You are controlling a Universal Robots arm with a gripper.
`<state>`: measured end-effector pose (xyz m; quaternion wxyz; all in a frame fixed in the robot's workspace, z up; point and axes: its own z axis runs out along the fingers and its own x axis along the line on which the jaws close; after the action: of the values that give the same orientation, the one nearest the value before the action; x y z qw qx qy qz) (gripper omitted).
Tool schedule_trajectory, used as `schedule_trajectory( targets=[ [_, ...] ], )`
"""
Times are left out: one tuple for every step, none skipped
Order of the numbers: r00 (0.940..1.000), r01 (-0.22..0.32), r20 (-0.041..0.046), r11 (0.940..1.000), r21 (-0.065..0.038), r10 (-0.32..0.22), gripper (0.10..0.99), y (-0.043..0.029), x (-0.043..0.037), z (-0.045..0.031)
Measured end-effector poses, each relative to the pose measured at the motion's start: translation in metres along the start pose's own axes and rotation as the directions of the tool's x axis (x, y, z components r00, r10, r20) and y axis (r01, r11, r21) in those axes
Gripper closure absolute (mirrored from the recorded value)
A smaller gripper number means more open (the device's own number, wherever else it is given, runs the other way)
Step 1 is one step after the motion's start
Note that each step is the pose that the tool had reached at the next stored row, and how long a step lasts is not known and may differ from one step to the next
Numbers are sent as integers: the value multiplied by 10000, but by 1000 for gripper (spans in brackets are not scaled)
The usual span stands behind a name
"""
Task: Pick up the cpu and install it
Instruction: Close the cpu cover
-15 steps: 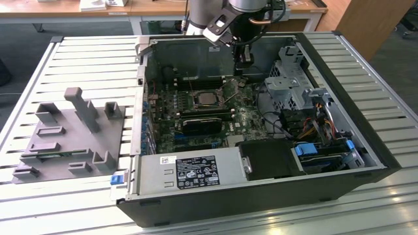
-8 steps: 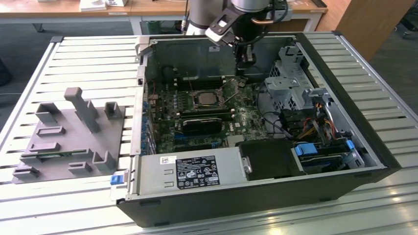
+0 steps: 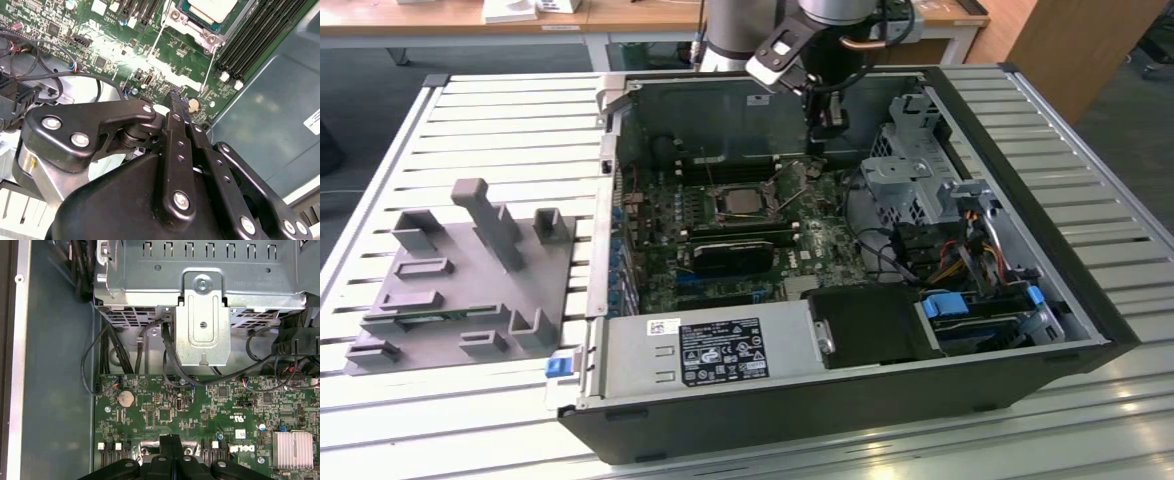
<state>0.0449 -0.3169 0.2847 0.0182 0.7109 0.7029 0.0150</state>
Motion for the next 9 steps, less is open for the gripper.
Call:
schedule_trajectory(
  targets=[
    [10000,-1,0,10000,2,1,980,5,4,4],
    [10000,-1,-1,10000,11,1,980,12,13,10],
    [10000,-1,0,10000,37,1,980,22,21,18],
    [10000,-1,1,10000,59,1,980,27,28,27],
    [10000,0,1,10000,61,0,980,31,36,38],
    [10000,-1,0,10000,62,1,980,38,36,45],
    [10000,-1,2,10000,62,1,980,43,37,49],
    [10000,-1,3,10000,62,1,980,45,37,54],
    [10000,-1,3,10000,62,1,980,49,37,62]
  ],
)
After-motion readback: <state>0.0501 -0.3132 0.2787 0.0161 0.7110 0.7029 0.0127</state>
